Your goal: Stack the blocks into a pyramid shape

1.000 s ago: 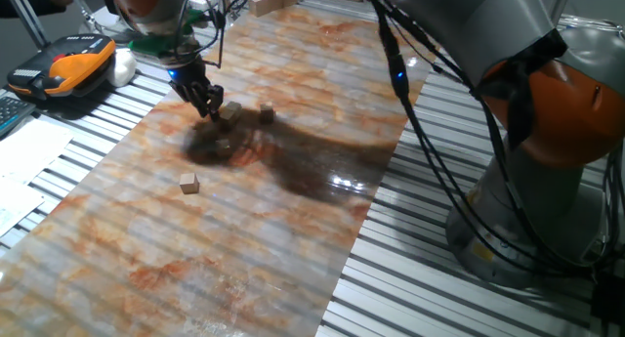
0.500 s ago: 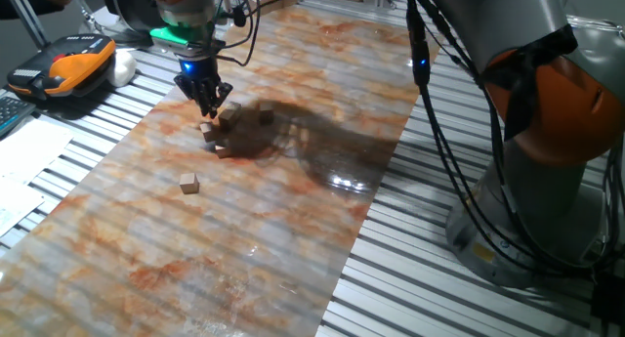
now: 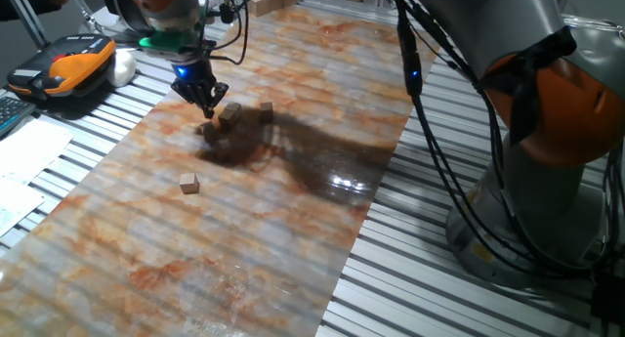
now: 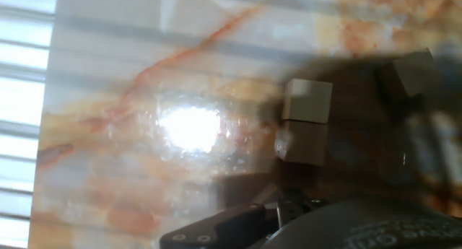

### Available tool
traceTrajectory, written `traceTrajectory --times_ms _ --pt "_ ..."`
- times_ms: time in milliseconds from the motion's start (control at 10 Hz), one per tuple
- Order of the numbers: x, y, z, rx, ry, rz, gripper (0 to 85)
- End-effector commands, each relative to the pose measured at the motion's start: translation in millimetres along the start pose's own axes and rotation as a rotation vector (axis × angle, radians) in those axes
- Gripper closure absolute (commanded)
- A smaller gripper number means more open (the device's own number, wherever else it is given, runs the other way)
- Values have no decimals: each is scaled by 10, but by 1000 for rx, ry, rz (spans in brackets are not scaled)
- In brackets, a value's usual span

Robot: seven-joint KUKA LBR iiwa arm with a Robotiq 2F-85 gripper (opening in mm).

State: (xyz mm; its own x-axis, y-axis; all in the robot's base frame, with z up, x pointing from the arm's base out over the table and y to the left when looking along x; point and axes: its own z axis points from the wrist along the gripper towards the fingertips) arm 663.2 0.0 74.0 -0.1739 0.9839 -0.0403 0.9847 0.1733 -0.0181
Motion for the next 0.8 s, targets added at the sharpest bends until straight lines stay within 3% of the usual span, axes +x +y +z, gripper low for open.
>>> traceTrajectory --times_ms 0,200,500,700 --pt "4 -4 -4 -3 1 -2 850" --pt "7 -5 12 -2 9 75 850" --pt "12 -6 16 -10 50 243 850" --pt "7 -12 8 -5 54 272 850"
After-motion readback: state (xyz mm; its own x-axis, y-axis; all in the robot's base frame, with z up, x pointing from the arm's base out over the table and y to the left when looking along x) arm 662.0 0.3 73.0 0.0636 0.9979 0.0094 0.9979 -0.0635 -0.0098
